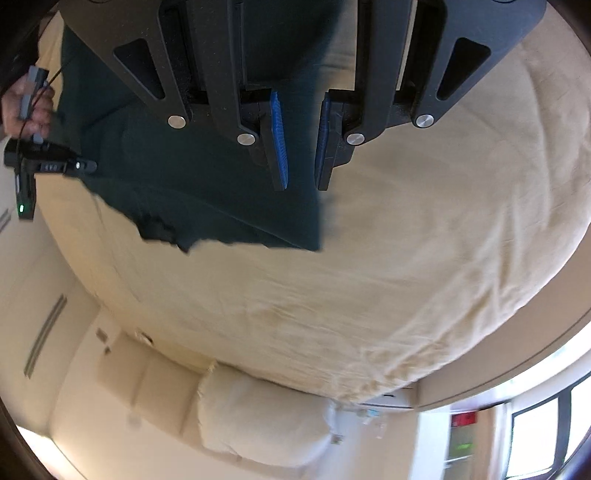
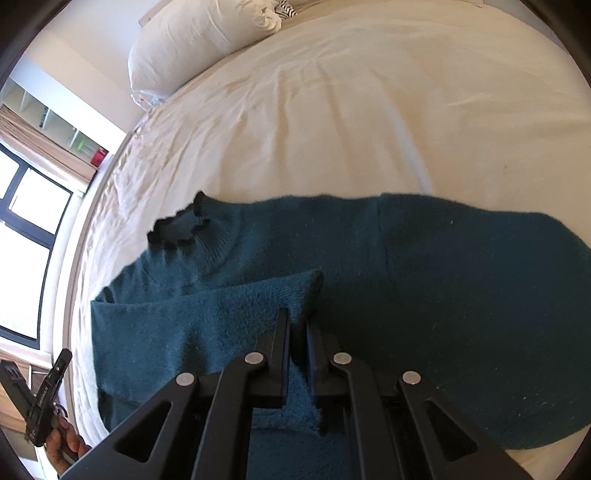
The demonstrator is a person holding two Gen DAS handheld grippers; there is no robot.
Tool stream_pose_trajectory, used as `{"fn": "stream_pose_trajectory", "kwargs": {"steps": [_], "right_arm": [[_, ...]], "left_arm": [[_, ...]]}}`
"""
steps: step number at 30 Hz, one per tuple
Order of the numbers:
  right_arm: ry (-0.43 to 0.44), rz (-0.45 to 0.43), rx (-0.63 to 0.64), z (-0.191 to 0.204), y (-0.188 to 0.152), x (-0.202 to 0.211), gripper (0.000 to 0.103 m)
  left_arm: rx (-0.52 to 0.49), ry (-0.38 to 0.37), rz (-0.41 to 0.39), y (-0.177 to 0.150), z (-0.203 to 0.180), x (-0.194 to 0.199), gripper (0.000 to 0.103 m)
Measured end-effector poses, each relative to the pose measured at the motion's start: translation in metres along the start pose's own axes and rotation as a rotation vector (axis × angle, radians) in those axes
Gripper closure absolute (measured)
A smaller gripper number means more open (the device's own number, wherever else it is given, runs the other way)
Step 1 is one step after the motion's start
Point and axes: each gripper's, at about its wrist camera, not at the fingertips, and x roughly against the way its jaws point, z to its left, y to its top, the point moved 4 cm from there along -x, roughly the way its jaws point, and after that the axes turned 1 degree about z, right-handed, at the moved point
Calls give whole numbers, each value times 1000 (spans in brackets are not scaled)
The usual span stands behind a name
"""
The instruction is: Fold small clothes
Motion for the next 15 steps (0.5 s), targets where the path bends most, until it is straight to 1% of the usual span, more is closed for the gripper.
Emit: {"fn": "stream_pose_trajectory", "kwargs": {"steps": [1, 3, 5, 8, 11, 15], "right_arm": [[-4, 3, -2, 0, -3, -1, 93], [-3, 3, 0, 1, -6, 3, 93], [-5, 3, -1, -1, -5, 3, 93], [-3, 1, -17, -6, -4, 4, 92], [-5, -3, -12, -6, -2, 4, 92], [-31, -18, 8, -4, 0, 6, 93]], "left_arm": [[-17, 0, 3, -2, -7, -5, 88], [-92, 39, 37, -6, -26, -21, 88], [-107, 30, 74, -10, -34, -40, 88], [-123, 54, 120, -18, -37, -64, 88], [-135, 77, 124, -26, -36, -75, 88], [-169, 93, 101, -32, -38, -74, 88]]}}
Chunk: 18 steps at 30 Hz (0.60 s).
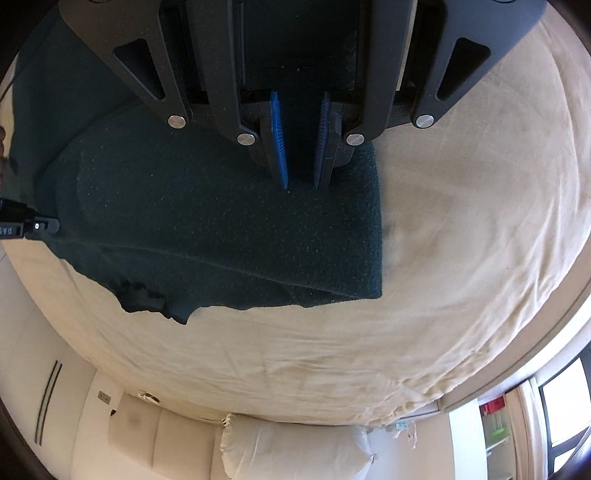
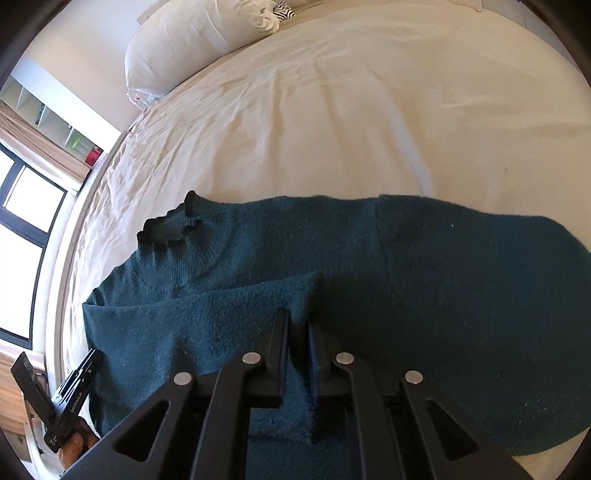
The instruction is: Fold small clothes
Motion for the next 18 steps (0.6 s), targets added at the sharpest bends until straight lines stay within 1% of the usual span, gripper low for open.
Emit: {"fn": "stream_pose_trajectory", "kwargs": {"steps": [3, 5, 8, 12, 15, 16, 17, 18], "right_arm": [[4, -8, -10, -2, 1, -3, 93], [4, -28, 3, -4, 2, -7, 93], [20, -48, -15, -6, 4, -8, 93], [-26, -71, 35, 0, 7, -6, 93], [-45, -75, 78, -3, 4, -8, 91], [-61, -77, 86, -3, 3, -4, 88], [-94, -91, 88, -2, 2, 3, 86], [-124, -131, 78, -1, 0, 15, 84]], "left_arm": [[-15, 7, -16, -6, 0, 0, 88], [-33, 19, -30, -10, -2, -2, 88], [-55, 45, -33, -11, -5, 0, 88], [-56, 64, -44, -13, -6, 2, 88], [-63, 70, -38, -14, -8, -2, 88], [-69, 74, -37, -14, -9, -4, 88], [-71, 75, -38, -14, -8, -4, 88], [-74, 79, -40, -14, -8, -5, 88]]}}
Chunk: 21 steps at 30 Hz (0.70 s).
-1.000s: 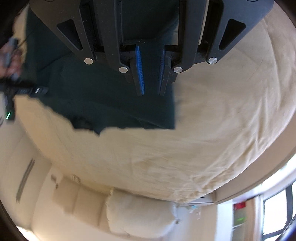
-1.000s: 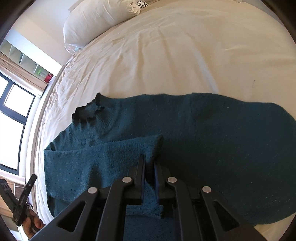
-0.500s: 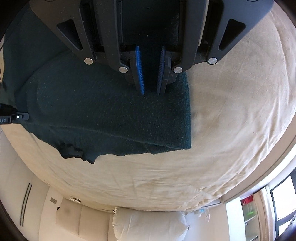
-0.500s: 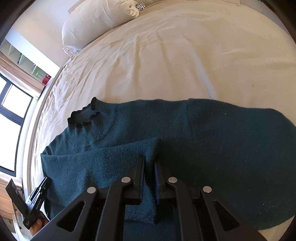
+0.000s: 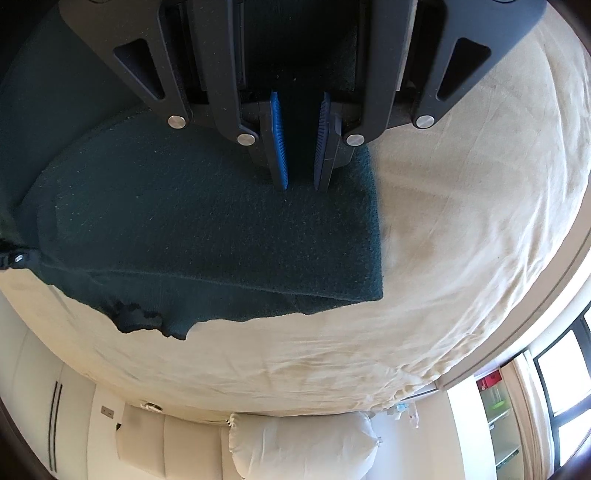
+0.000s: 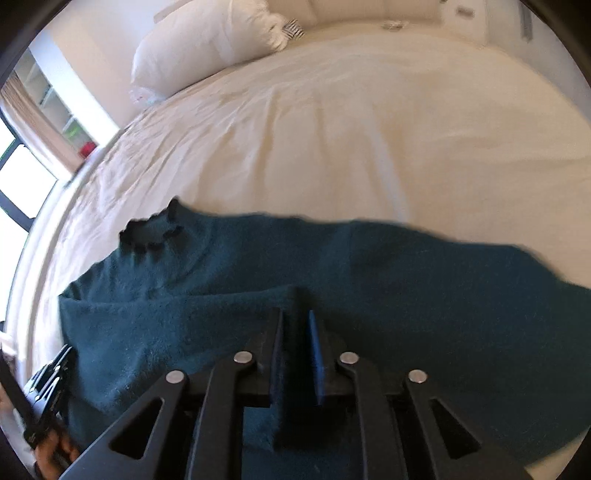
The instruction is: Fold small clothes
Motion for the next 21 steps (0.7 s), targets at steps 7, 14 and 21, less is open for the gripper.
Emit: {"fn": "stream_pose_trajectory", "kwargs": {"steps": [7, 14, 21], "right_arm": [[354, 19, 72, 73, -34, 23, 59], [386, 63, -220, -16, -45, -1, 86], [162, -324, -610, -211, -89, 133, 35]], "left_arm": [[-6, 13, -4, 0, -3, -2, 88], [101, -116, 2, 2, 15, -1, 88], [250, -203, -30, 6, 23, 25, 37]]}}
